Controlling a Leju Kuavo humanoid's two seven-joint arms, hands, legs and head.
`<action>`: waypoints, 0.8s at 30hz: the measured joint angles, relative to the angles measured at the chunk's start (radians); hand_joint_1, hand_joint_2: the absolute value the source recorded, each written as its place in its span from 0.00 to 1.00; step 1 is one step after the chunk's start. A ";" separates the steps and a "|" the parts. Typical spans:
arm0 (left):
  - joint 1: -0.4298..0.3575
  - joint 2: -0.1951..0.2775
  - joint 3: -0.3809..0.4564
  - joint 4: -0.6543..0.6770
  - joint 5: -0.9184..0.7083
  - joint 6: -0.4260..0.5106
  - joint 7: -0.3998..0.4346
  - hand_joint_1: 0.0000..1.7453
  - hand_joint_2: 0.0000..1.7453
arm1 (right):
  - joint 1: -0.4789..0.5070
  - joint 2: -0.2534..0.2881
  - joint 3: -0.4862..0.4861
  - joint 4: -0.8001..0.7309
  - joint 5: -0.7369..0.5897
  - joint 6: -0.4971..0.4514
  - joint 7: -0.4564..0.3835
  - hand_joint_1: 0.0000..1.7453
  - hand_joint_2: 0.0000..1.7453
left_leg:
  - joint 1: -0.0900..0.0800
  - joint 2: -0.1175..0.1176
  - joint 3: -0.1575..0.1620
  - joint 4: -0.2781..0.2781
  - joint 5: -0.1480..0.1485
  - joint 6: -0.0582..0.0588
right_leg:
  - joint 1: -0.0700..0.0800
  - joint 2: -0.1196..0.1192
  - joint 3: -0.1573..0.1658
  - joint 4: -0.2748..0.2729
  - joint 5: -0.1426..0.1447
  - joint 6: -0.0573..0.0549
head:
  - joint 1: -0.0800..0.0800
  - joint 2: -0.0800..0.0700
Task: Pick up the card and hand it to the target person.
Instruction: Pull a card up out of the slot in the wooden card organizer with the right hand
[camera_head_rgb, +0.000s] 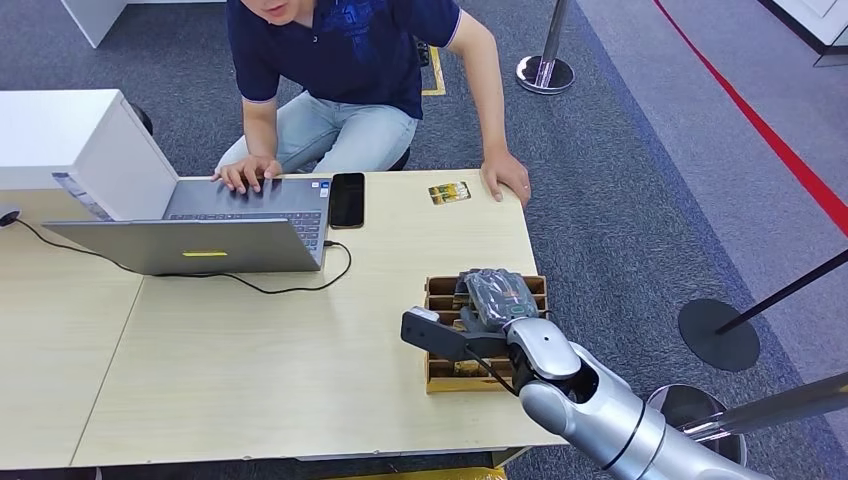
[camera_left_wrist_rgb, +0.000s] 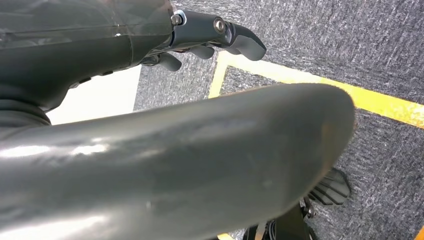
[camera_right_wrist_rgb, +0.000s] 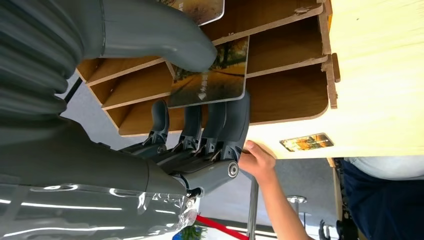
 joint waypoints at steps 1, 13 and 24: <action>0.000 0.000 0.000 0.000 0.000 0.000 0.000 0.00 0.00 | 0.000 0.000 0.000 0.000 0.000 0.000 0.000 0.56 1.00 | 0.000 0.000 0.000 0.000 0.000 0.000 | 0.000 0.000 0.000 0.000 0.000 0.000 | 0.000 0.000; 0.000 -0.002 -0.001 0.000 0.001 0.002 0.002 0.00 0.00 | -0.003 0.000 -0.003 -0.002 -0.002 0.004 0.000 0.59 1.00 | 0.000 0.000 0.001 -0.001 0.001 0.000 | 0.000 0.001 0.001 -0.001 0.001 -0.001 | 0.000 0.000; -0.001 0.002 -0.006 0.001 -0.003 0.004 0.008 0.00 1.00 | -0.005 -0.002 0.000 -0.003 -0.007 0.005 0.000 0.84 1.00 | 0.000 0.000 0.000 0.000 0.000 0.000 | 0.000 0.000 0.000 0.000 0.000 0.000 | 0.000 0.000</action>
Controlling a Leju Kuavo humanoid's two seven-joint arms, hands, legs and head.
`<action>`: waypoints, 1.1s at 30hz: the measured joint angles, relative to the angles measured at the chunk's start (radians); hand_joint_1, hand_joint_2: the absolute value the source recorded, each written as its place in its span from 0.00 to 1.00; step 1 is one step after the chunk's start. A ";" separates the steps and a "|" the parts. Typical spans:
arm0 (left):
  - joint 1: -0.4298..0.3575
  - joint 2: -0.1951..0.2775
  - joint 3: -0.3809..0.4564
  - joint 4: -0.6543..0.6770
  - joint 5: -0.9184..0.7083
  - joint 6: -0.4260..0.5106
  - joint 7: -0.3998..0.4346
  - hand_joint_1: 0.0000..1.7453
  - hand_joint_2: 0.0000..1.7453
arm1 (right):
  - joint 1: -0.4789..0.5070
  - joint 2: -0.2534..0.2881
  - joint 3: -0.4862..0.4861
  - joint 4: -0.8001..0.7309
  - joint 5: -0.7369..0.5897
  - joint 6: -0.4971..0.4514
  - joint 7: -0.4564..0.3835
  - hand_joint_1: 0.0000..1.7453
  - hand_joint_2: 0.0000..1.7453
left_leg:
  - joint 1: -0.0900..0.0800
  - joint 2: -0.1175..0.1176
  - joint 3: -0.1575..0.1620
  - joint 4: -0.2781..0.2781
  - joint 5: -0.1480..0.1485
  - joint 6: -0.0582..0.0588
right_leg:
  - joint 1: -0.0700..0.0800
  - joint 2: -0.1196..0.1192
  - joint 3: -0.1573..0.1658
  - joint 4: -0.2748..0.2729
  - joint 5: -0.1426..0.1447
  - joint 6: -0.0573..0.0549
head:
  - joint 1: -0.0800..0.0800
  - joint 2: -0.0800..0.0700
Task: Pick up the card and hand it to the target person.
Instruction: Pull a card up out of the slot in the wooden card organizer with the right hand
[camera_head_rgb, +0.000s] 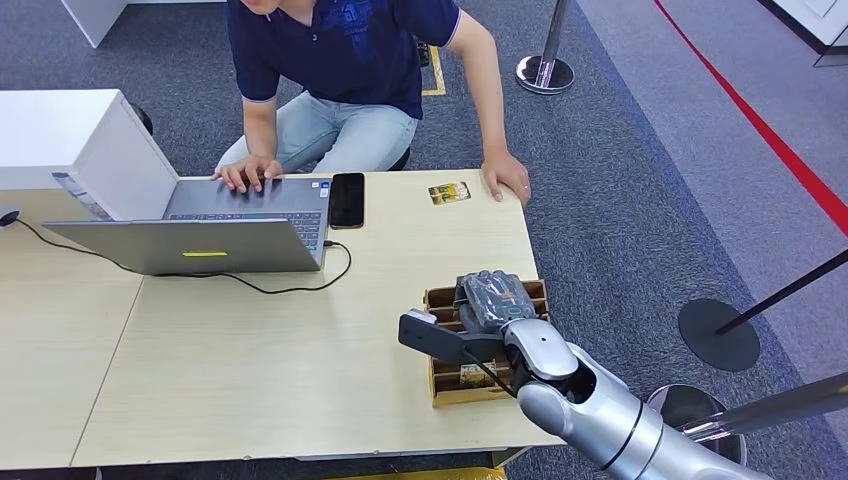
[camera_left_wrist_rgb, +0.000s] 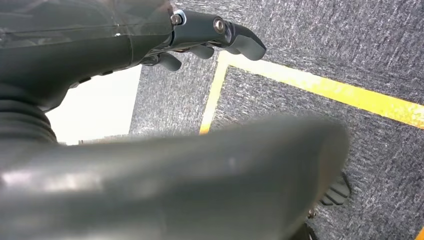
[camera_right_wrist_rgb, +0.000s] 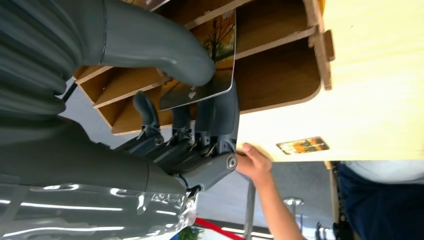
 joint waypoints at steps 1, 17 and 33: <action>0.000 0.001 0.000 -0.001 0.000 -0.002 0.000 0.00 1.00 | 0.000 0.000 0.000 0.000 -0.001 0.000 0.000 0.85 1.00 | 0.000 0.000 0.000 0.000 0.000 0.000 | 0.000 0.000 0.000 0.000 0.000 0.000 | 0.000 0.000; 0.000 0.006 0.010 -0.001 0.007 0.011 -0.022 0.00 1.00 | -0.014 -0.014 0.022 -0.030 -0.001 -0.060 -0.007 1.00 1.00 | 0.000 0.000 -0.001 0.001 0.000 0.000 | 0.000 -0.001 -0.001 0.001 -0.001 0.000 | 0.000 0.000; 0.001 0.020 -0.002 -0.003 -0.007 0.005 -0.024 0.00 1.00 | 0.014 -0.078 -0.105 -0.360 0.132 -0.326 -0.071 1.00 1.00 | 0.000 -0.002 -0.003 0.003 -0.001 0.001 | 0.000 -0.003 -0.003 0.004 -0.002 0.001 | 0.000 0.000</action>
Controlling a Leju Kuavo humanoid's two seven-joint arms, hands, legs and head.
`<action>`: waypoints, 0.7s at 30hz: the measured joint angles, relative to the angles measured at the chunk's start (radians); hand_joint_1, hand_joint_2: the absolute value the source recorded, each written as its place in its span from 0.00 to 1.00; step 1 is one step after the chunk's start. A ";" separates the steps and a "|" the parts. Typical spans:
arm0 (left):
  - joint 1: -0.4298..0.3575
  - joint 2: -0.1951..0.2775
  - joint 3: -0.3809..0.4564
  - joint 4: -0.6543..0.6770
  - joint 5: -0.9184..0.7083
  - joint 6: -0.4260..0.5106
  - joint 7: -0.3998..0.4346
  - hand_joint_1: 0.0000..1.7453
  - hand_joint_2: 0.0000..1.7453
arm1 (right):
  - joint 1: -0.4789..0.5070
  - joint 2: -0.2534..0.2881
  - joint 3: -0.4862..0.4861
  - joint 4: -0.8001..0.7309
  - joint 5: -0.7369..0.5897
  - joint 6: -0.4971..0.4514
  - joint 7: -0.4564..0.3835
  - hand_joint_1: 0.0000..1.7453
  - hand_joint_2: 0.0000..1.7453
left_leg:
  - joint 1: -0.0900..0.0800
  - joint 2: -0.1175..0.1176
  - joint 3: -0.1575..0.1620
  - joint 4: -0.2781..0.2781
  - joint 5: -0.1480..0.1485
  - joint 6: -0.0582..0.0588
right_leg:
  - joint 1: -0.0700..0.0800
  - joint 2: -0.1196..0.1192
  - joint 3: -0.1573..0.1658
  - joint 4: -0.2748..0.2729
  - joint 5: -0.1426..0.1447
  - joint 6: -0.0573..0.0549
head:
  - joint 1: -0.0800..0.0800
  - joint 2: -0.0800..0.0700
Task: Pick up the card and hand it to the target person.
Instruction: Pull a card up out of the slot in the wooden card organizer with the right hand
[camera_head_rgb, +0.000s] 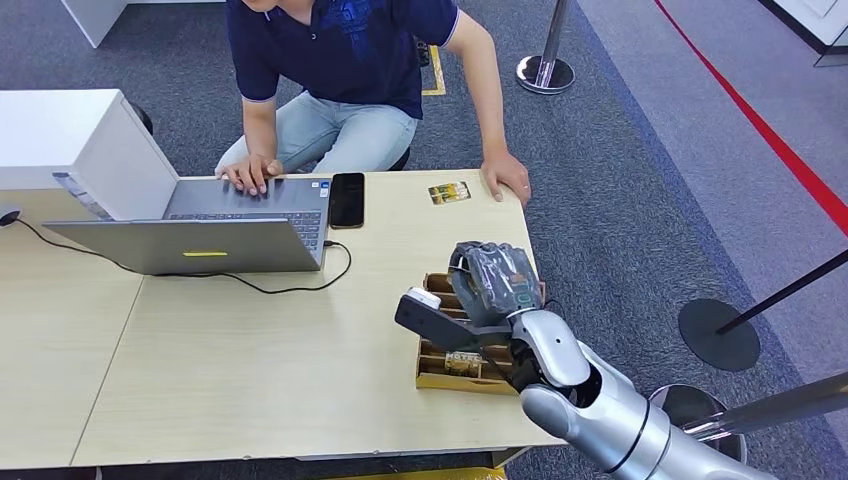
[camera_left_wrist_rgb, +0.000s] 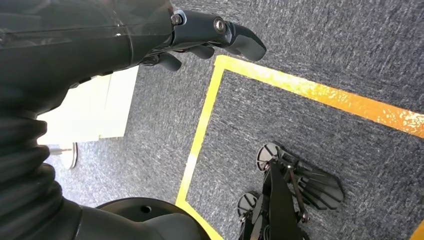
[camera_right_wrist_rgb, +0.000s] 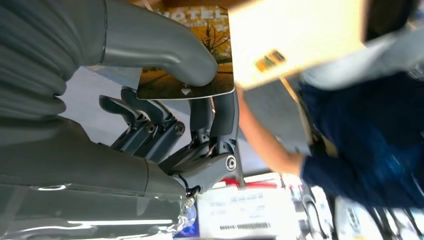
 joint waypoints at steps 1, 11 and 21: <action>0.000 0.000 -0.001 0.000 0.000 0.000 0.000 0.00 1.00 | 0.003 0.000 -0.006 -0.006 0.004 -0.012 -0.006 1.00 1.00 | 0.000 0.000 0.000 0.000 0.000 0.000 | 0.000 0.000 0.000 0.000 0.000 0.000 | 0.000 0.000; -0.001 0.020 -0.037 -0.002 -0.033 -0.021 0.013 0.00 1.00 | -0.041 0.069 0.006 0.145 0.067 -0.063 -0.097 1.00 1.00 | 0.000 0.002 0.002 -0.002 0.001 0.000 | 0.000 0.002 0.002 -0.002 0.001 0.000 | 0.000 0.000; -0.004 0.046 -0.094 -0.004 -0.083 -0.065 0.013 0.00 1.00 | -0.199 0.207 0.068 0.634 0.083 -0.187 -0.231 1.00 1.00 | 0.001 0.008 0.005 -0.004 0.002 -0.001 | 0.001 0.008 0.003 -0.004 0.004 -0.001 | 0.000 0.000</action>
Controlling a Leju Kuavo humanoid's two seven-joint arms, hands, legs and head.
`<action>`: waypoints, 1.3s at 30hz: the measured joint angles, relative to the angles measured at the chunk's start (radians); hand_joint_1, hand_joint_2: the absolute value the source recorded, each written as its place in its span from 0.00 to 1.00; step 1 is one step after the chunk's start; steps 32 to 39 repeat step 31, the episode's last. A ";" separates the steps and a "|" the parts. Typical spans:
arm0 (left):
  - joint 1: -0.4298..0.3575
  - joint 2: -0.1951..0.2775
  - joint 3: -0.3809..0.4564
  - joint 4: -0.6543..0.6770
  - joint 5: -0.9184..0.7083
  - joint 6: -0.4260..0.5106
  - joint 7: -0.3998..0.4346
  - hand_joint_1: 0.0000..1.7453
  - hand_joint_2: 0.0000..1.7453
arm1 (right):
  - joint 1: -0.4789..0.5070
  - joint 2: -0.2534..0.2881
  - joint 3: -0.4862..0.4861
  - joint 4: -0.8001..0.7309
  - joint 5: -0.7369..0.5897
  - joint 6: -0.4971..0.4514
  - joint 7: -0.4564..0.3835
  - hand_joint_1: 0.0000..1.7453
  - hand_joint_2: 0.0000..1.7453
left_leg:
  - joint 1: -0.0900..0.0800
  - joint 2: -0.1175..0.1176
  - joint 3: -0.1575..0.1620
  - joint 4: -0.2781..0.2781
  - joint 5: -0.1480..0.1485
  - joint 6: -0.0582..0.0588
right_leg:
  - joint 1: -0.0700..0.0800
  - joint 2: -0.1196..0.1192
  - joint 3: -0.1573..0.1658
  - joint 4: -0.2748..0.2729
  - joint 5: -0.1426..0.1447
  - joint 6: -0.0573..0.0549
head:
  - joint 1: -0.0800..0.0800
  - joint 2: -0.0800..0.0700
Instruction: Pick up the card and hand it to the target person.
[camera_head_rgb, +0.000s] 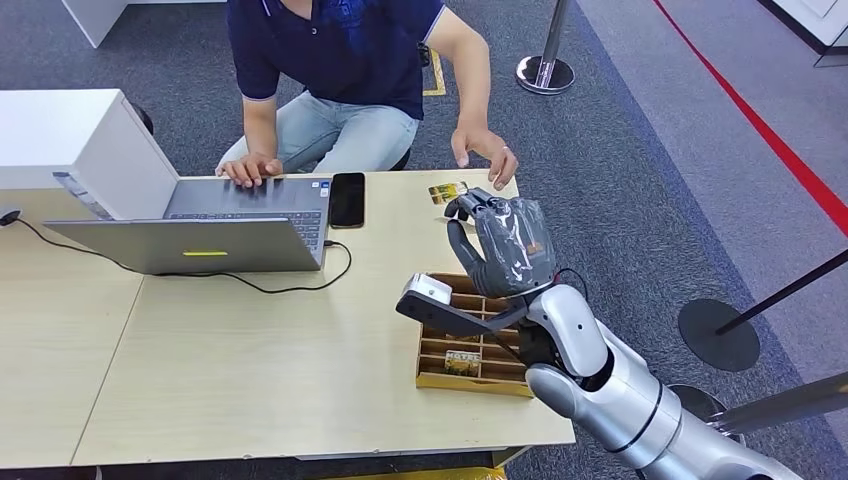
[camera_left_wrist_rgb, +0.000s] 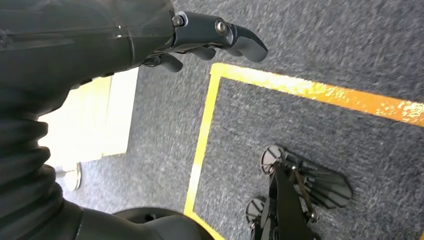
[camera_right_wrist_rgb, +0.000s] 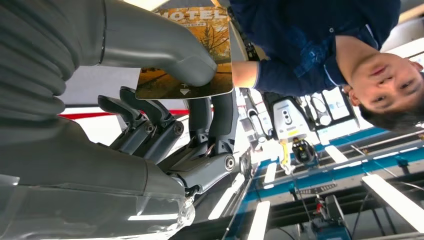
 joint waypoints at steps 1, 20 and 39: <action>0.000 0.001 -0.005 0.000 -0.004 -0.003 0.001 0.00 1.00 | -0.011 0.009 0.003 0.038 -0.003 -0.009 -0.008 1.00 1.00 | 0.000 0.000 0.000 0.000 0.000 0.000 | 0.000 0.000 0.000 0.000 0.000 0.000 | 0.000 0.000; -0.001 0.018 -0.046 -0.005 -0.038 -0.052 0.010 0.00 1.00 | -0.050 0.037 0.011 0.261 0.011 -0.083 -0.042 0.25 1.00 | 0.000 -0.006 -0.002 0.001 0.000 0.000 | 0.000 -0.006 0.000 0.001 -0.002 0.000 | 0.000 0.000; -0.001 0.019 -0.032 0.000 -0.026 -0.040 -0.009 0.00 0.00 | -0.037 0.024 0.004 0.237 0.018 -0.077 -0.034 0.00 1.00 | 0.000 -0.006 -0.001 0.001 0.000 0.000 | 0.000 -0.005 0.000 0.000 -0.001 0.000 | 0.000 0.000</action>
